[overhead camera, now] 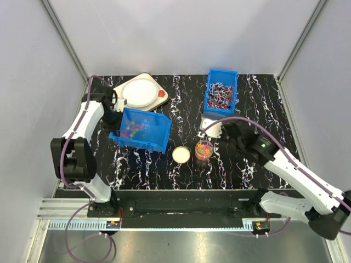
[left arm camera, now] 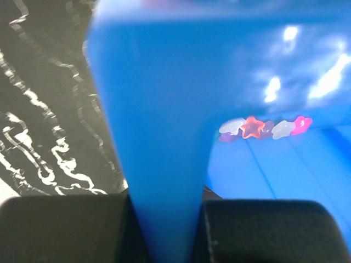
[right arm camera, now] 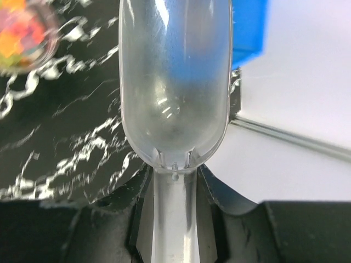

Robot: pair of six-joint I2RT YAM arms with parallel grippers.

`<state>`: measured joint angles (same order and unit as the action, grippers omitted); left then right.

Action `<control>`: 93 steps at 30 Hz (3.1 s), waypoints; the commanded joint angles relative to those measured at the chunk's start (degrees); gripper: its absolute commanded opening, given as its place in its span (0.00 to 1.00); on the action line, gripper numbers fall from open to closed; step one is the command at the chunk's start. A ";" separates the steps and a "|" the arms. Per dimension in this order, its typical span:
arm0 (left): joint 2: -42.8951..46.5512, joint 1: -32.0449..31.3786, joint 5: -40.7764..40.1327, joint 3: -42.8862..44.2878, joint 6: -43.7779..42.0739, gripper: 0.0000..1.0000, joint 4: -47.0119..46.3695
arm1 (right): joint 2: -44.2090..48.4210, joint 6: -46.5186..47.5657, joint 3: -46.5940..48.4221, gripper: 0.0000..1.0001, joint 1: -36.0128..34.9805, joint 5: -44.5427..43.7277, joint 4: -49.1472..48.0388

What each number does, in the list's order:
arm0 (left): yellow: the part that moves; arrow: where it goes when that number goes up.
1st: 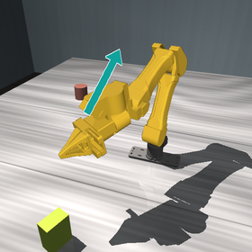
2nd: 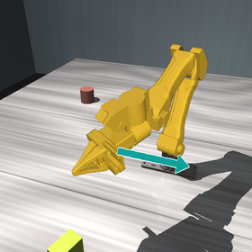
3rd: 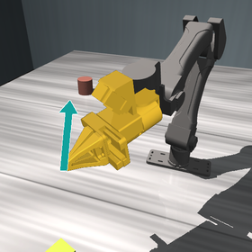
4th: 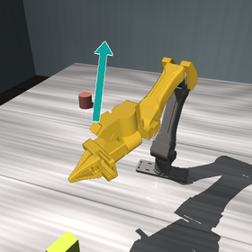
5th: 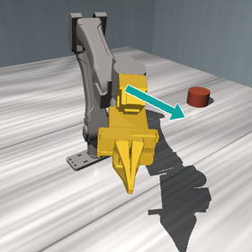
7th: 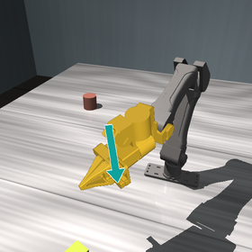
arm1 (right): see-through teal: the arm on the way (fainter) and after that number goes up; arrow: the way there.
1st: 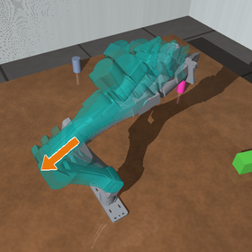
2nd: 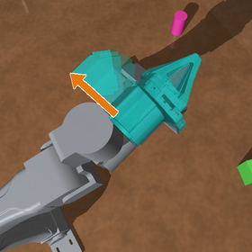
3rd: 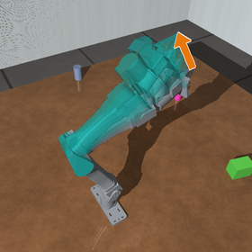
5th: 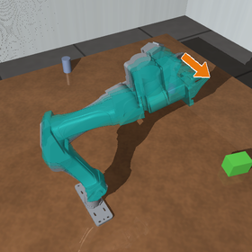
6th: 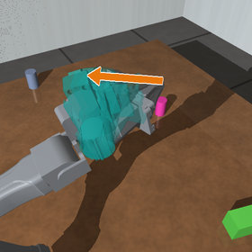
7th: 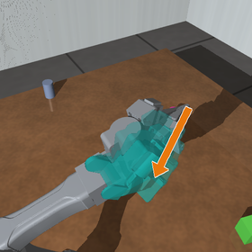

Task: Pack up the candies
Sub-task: Place the fake candies in the packing bottle, then place the storage box at the center of the board, then place the spatula at the center of the board.

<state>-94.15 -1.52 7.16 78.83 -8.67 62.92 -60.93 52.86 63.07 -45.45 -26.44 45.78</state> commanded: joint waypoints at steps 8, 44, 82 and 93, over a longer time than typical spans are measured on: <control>8.10 11.97 4.36 -7.01 -7.50 0.00 -1.04 | 7.75 -9.96 -8.92 0.00 14.23 3.76 -25.37; -4.46 30.70 4.00 -10.71 -18.67 0.07 -8.60 | -5.51 -32.29 -9.12 0.00 45.10 33.96 -33.75; 10.91 31.40 22.28 3.00 -13.31 0.99 1.24 | -63.69 -43.02 47.05 0.00 15.84 34.09 -23.02; 21.72 31.23 31.51 2.47 -9.36 0.99 -0.33 | -70.90 -43.37 50.75 0.05 15.48 34.00 -20.47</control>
<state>-76.03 29.67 32.84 80.25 -20.40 63.75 -130.56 10.57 110.06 -29.36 7.57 24.69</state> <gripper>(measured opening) 0.987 0.349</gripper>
